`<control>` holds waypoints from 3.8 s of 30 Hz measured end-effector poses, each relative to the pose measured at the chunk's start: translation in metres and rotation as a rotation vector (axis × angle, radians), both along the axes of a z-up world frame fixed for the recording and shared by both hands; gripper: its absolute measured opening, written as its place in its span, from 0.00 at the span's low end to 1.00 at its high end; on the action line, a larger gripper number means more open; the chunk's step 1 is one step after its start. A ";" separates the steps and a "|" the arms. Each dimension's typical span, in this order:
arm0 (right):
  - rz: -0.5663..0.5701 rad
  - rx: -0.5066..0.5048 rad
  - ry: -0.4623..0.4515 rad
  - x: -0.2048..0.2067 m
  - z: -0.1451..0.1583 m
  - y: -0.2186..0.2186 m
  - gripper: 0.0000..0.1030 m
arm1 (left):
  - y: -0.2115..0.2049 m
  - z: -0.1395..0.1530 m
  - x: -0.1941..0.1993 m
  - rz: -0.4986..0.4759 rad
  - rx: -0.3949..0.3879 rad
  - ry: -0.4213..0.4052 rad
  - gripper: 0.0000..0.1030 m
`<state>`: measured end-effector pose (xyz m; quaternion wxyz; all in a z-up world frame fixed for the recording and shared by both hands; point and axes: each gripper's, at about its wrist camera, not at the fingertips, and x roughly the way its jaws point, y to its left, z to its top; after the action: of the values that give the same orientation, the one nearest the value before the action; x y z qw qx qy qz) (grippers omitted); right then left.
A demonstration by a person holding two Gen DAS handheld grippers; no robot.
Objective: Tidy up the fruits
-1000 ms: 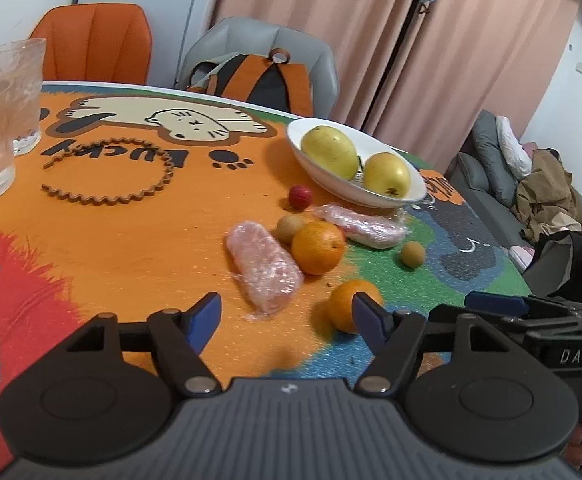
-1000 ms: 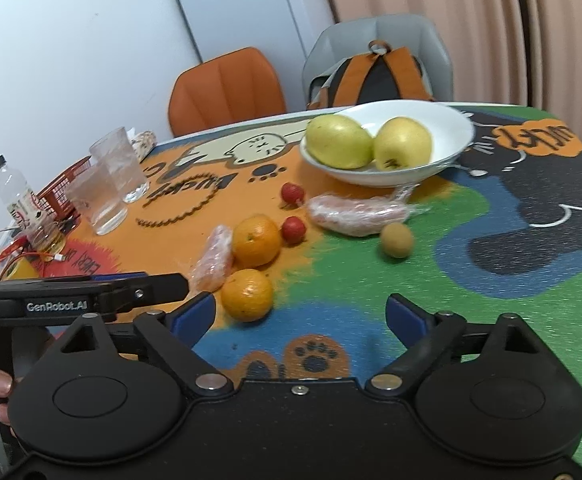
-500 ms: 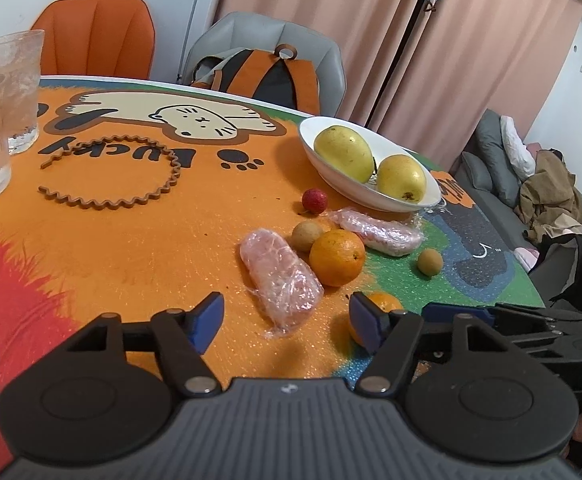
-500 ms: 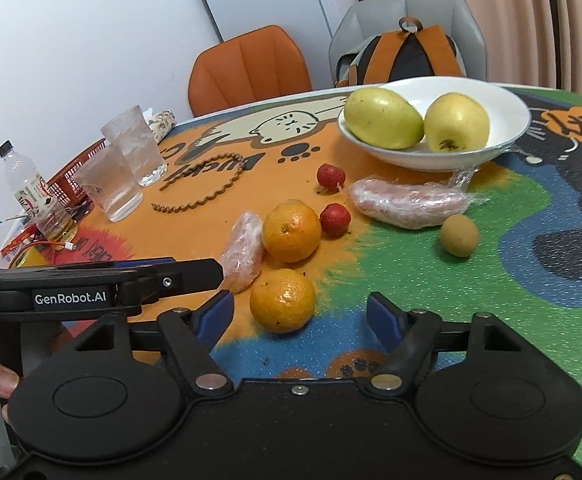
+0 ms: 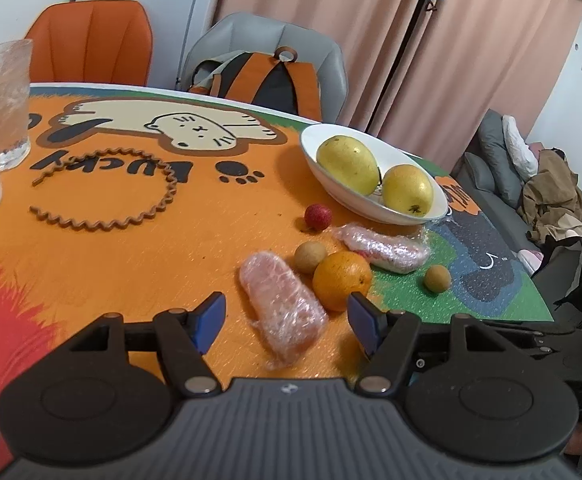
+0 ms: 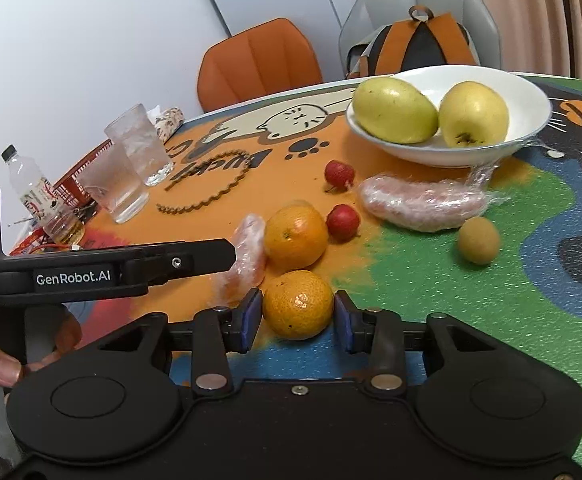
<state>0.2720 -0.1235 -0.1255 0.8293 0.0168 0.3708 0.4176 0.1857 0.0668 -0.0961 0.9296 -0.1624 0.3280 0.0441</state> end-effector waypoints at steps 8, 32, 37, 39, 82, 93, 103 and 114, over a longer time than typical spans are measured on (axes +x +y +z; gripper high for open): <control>-0.039 0.000 -0.016 0.008 0.007 -0.018 0.36 | -0.014 0.004 0.014 -0.047 0.007 -0.017 0.62; -0.107 0.004 -0.043 0.018 0.019 -0.050 0.36 | -0.038 -0.004 0.051 -0.058 0.085 0.002 0.47; -0.090 0.024 -0.054 0.014 0.024 -0.051 0.36 | -0.034 -0.009 0.050 -0.046 0.068 0.020 0.36; -0.087 0.029 -0.056 0.013 0.026 -0.052 0.36 | -0.035 -0.008 0.049 -0.038 0.071 0.020 0.36; -0.189 0.057 -0.156 0.038 0.063 -0.061 0.36 | -0.037 0.050 0.051 -0.070 0.064 -0.137 0.36; -0.226 0.057 -0.171 0.049 0.067 -0.071 0.36 | -0.046 0.052 0.078 -0.107 0.072 -0.147 0.36; -0.261 0.053 -0.175 0.068 0.067 -0.078 0.36 | -0.051 0.046 0.109 -0.123 0.065 -0.133 0.36; -0.281 0.047 -0.165 0.092 0.060 -0.081 0.36 | -0.047 0.054 0.141 -0.127 0.082 -0.141 0.36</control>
<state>0.3640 -0.2041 -0.0654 0.9066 0.0535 0.2855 0.3061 0.3267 0.0194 -0.0418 0.9571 -0.1060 0.2695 -0.0132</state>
